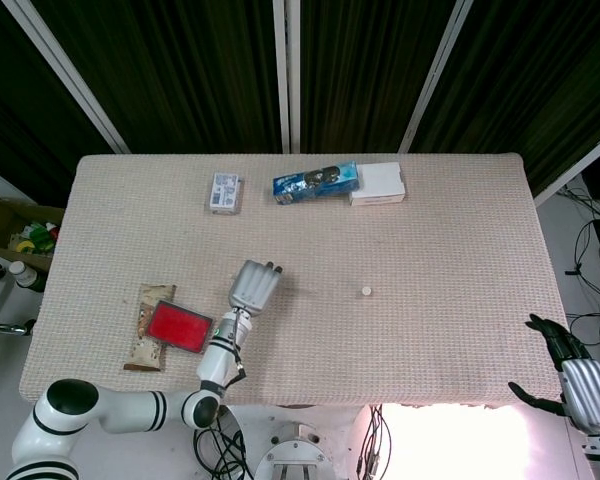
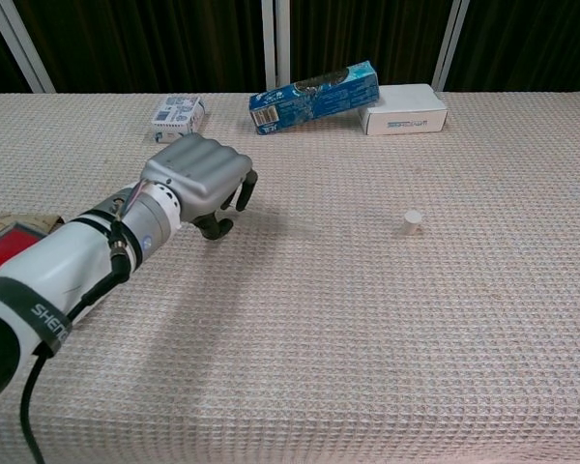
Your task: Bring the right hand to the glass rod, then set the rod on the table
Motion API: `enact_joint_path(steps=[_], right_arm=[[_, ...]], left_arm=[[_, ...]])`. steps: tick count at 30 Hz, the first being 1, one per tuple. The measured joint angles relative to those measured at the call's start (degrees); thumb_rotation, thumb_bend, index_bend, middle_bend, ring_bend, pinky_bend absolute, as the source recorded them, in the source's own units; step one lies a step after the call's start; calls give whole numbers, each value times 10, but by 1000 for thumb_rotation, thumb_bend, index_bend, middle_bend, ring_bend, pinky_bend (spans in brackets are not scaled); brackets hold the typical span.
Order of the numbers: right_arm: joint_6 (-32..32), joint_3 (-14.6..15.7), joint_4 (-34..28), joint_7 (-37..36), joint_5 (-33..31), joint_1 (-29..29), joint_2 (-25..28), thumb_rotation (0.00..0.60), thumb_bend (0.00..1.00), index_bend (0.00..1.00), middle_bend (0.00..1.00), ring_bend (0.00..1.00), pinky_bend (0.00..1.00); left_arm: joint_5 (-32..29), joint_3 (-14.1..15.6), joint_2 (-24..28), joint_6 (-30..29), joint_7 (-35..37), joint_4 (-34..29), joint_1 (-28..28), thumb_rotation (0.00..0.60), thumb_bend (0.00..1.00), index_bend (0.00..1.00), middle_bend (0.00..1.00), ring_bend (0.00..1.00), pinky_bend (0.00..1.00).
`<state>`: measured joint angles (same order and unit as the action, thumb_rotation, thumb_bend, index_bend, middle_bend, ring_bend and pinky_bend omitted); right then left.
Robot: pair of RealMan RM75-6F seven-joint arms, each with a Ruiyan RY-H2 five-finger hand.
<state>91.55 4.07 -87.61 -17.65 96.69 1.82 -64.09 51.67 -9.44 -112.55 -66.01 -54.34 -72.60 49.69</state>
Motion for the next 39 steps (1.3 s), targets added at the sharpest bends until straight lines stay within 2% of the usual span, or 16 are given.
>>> enact_joint_path(steps=[4,11,17,23,29,36,39], right_arm=[[-2,-1,-4,3,1,-2,2,600,91,80,213,94,223],[-21,-3,-16,16,16,-23,9,600,94,97,237,136,281],[-72,-11,-39,34,33,-69,22,600,116,151,283,190,335],[-161,-31,-61,55,29,-134,31,600,117,205,330,259,389],[-275,-60,-69,82,-10,-212,19,600,119,226,394,354,460],[-406,-107,-35,143,-104,-313,-49,600,123,255,498,506,598],[-435,-120,-14,174,-134,-344,-80,600,137,277,557,593,690]], left_arm=[[4,-7,3,1,28,-3,-7,600,542,658,585,825,1000],[25,-27,28,1,142,-36,-33,600,550,666,603,825,1000],[54,-41,71,-14,204,-81,-64,600,550,671,611,825,1000],[64,-45,97,-24,217,-101,-76,600,550,680,619,826,1000],[65,-42,111,-26,220,-108,-85,600,550,680,620,826,1000],[62,-43,117,-20,230,-109,-90,600,550,680,619,826,1000],[61,-44,119,-19,233,-108,-91,600,550,680,618,826,1000]])
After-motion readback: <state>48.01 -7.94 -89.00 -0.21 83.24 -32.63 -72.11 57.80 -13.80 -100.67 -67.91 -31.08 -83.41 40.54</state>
